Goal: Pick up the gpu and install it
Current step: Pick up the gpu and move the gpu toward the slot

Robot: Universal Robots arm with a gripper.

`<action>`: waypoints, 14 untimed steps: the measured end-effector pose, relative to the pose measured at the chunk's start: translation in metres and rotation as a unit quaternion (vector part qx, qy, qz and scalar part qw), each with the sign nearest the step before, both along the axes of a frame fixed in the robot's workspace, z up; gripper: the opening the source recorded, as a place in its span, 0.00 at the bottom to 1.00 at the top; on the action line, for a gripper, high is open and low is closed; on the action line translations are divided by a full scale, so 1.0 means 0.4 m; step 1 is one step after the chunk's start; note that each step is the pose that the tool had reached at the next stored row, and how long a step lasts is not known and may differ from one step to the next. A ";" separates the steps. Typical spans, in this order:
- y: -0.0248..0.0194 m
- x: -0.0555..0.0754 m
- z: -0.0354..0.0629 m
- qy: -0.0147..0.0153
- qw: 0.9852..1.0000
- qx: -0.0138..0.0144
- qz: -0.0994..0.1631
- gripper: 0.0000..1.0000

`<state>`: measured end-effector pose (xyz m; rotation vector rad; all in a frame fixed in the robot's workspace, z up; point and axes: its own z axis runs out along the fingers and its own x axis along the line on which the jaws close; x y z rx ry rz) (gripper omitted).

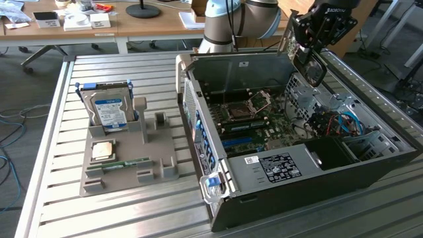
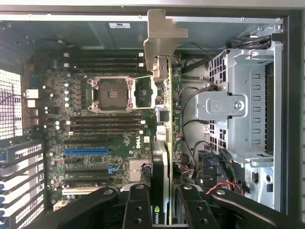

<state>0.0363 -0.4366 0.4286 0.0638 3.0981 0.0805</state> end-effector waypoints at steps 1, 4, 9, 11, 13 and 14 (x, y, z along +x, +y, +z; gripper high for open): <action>0.000 0.002 0.000 0.000 1.000 0.000 0.000 0.27; 0.000 0.005 0.000 0.000 1.000 0.000 0.000 0.27; 0.000 0.011 0.000 0.000 1.000 0.000 0.000 0.27; 0.000 0.011 0.000 0.000 1.000 0.000 0.000 0.27; 0.000 0.011 0.000 0.000 1.000 0.000 0.000 0.27; 0.000 0.011 0.000 0.000 1.000 0.000 0.000 0.27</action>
